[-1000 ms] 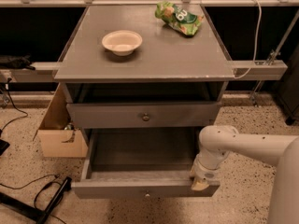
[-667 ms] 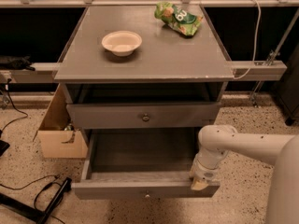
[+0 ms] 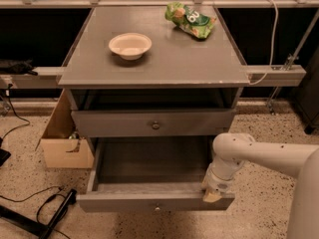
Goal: Open middle drawer
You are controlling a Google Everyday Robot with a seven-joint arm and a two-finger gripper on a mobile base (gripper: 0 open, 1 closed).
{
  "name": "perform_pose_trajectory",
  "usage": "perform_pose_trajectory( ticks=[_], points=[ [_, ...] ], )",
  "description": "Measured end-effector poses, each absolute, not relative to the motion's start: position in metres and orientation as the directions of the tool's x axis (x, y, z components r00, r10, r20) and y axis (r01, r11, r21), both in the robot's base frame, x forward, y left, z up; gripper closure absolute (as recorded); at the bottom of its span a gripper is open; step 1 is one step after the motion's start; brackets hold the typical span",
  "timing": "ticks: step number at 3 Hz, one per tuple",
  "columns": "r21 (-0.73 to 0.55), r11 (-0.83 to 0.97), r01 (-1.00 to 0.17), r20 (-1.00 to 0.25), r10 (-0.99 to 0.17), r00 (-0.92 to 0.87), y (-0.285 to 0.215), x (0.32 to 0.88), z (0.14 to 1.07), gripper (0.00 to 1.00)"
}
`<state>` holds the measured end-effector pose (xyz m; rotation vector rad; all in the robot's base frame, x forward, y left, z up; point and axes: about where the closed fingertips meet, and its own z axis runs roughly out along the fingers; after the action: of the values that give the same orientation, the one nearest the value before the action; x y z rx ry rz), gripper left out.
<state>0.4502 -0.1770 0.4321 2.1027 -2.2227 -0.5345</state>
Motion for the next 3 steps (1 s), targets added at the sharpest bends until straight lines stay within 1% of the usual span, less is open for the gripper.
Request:
perform_pose_trajectory(
  ticks=[1, 2, 3],
  points=[
    [0.264, 0.044, -0.963, -0.221, -0.970, -0.104, -0.173, 0.451, 0.437, 1.00],
    [0.242, 0.150, -0.958, -0.292, -0.931, -0.220, -0.152, 0.439, 0.467, 1.00],
    [0.298, 0.212, -0.931, -0.385, -0.865, -0.321, -0.119, 0.359, 0.537, 1.00]
  ],
)
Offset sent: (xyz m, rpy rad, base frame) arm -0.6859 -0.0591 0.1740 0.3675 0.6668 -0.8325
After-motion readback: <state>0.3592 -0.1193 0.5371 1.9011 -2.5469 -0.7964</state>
